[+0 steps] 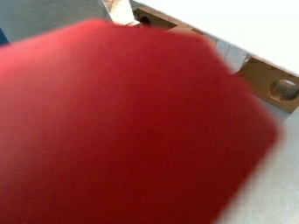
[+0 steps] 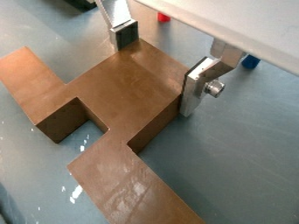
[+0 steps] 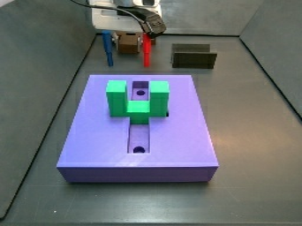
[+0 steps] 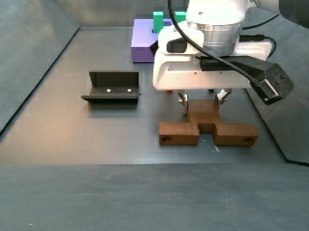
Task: Pick up the brown object. Move up. Place the brown object on the fixture. Regrasp the brown object. Move to above the board. Insert the brown object.
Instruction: Pick up the brown object, then move up.
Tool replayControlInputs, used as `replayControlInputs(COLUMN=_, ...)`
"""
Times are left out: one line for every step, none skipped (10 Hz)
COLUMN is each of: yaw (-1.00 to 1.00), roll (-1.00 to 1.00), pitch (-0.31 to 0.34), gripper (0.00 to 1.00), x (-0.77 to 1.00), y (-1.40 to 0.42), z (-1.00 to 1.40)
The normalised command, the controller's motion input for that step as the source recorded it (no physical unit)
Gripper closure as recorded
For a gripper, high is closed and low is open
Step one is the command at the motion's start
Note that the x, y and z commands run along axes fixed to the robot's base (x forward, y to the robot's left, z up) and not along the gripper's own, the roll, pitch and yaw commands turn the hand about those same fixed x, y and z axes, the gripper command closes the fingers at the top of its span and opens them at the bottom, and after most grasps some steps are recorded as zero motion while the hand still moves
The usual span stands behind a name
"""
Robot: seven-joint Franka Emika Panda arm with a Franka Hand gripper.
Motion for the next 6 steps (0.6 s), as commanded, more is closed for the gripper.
replayControlInputs(yaw=0.00, roll=0.00, pitch=0.000, gripper=1.00, x=0.00, y=0.00, z=0.00)
replayControlInputs(yaw=0.00, roll=0.00, pitch=0.000, gripper=1.00, x=0.00, y=0.00, z=0.00)
replayControlInputs(yaw=0.00, roll=0.00, pitch=0.000, gripper=1.00, x=0.00, y=0.00, z=0.00)
replayControlInputs(yaw=0.00, roll=0.00, pitch=0.000, gripper=1.00, x=0.00, y=0.00, z=0.00)
replayControlInputs(yaw=0.00, roll=0.00, pitch=0.000, gripper=1.00, x=0.00, y=0.00, z=0.83)
replayControlInputs(yaw=-0.07, roll=0.01, pitch=0.017, gripper=1.00, x=-0.02, y=0.04, z=0.80)
